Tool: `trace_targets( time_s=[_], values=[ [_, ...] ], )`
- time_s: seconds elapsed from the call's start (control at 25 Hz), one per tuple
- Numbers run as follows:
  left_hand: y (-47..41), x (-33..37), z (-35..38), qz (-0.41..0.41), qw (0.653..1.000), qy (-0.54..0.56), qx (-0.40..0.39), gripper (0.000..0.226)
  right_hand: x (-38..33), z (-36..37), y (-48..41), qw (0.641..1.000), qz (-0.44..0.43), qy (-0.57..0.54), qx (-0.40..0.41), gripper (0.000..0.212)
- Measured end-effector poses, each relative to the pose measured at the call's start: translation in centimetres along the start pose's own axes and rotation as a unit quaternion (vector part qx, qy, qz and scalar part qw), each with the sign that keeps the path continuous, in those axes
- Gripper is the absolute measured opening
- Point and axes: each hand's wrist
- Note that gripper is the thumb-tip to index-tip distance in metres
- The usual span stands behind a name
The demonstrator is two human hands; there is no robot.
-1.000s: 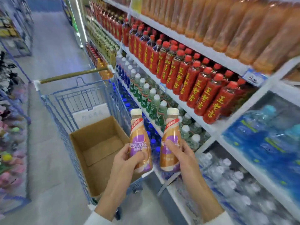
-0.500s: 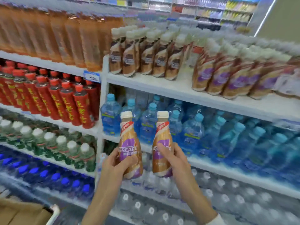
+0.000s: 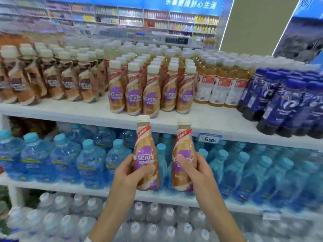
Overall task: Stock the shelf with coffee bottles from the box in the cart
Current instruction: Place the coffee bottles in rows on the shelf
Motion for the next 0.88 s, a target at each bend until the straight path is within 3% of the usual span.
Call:
trace_targets(
  time_s=[0.2,0.44,0.64,0.88],
  values=[
    [-5.4,3.4,6.0,0.06,0.997,-0.029,-0.035,0.045,-4.4,-2.9,-5.1,0.998,-0.054,0.001,0.032,0.04],
    [-12.2,6.2,9.5,0.171,0.97,-0.165,-0.06,0.047,-8.8,-3.2,-11.7,0.99,-0.124,0.013,0.068,0.051],
    [-14.4,4.3,9.4,0.178,0.955,-0.235,-0.033,0.061,-7.1,-3.4,-14.4,0.99,-0.111,0.052,0.076,0.047],
    [-15.1,3.4,9.5,0.17,0.958,-0.231,-0.024,0.072,-5.9,-4.0,-14.8,0.989,-0.12,0.072,0.051,0.05]
  ],
)
Point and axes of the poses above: each hand's wrist, its own y-axis away from the middle knuckle, its own z-axis out of the palm, x = y × z, and after that the axes turned 1 degree about -x, right-handed
